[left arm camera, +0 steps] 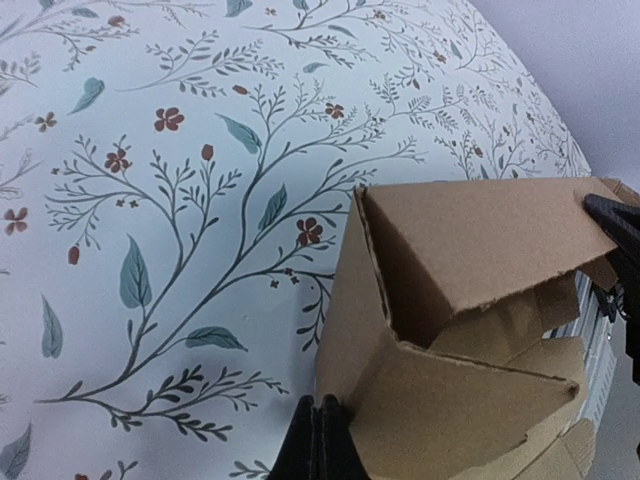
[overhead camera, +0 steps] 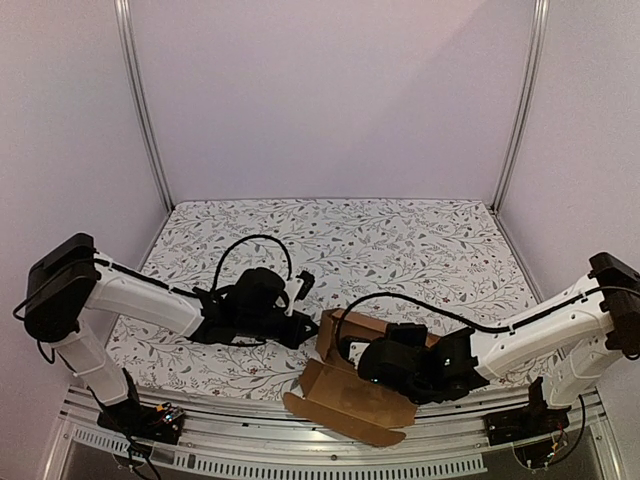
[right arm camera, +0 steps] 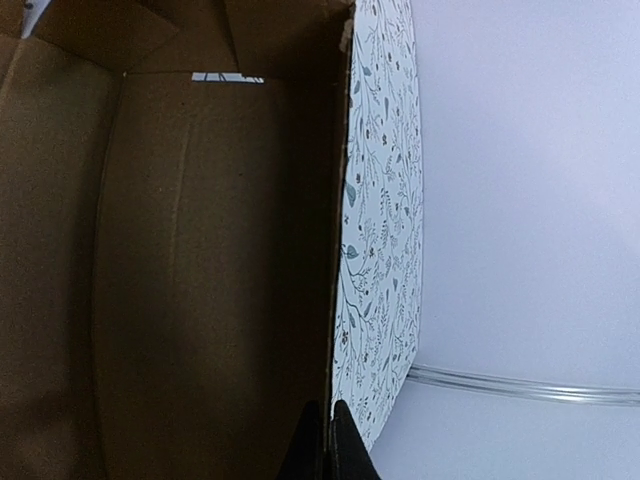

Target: Fold the paper box

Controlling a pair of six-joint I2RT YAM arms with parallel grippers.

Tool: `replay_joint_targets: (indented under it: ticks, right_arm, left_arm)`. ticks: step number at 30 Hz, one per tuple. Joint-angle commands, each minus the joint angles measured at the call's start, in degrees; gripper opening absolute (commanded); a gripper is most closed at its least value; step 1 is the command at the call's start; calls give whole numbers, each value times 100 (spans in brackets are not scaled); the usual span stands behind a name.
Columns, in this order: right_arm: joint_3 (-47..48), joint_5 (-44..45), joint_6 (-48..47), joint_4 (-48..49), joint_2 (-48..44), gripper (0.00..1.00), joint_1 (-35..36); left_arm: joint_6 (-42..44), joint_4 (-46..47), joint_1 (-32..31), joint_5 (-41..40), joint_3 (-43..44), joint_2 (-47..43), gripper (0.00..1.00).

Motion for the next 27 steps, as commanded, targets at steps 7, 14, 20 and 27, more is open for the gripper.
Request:
replay_joint_targets:
  ticks: [7, 14, 20, 27]
  right_arm:
    - [19, 893, -293, 626, 288, 0, 157]
    - [-210, 960, -906, 1798, 338, 0, 167]
    - [-519, 983, -1787, 3128, 650, 0, 167]
    - [-741, 1062, -2459, 4238, 1029, 0, 167]
  left_arm:
    - [-8, 119, -306, -406, -333, -402, 0]
    - [64, 318, -301, -480, -408, -381, 0]
    - [262, 397, -282, -676, -338, -334, 0]
    - [382, 180, -255, -844, -278, -433, 0]
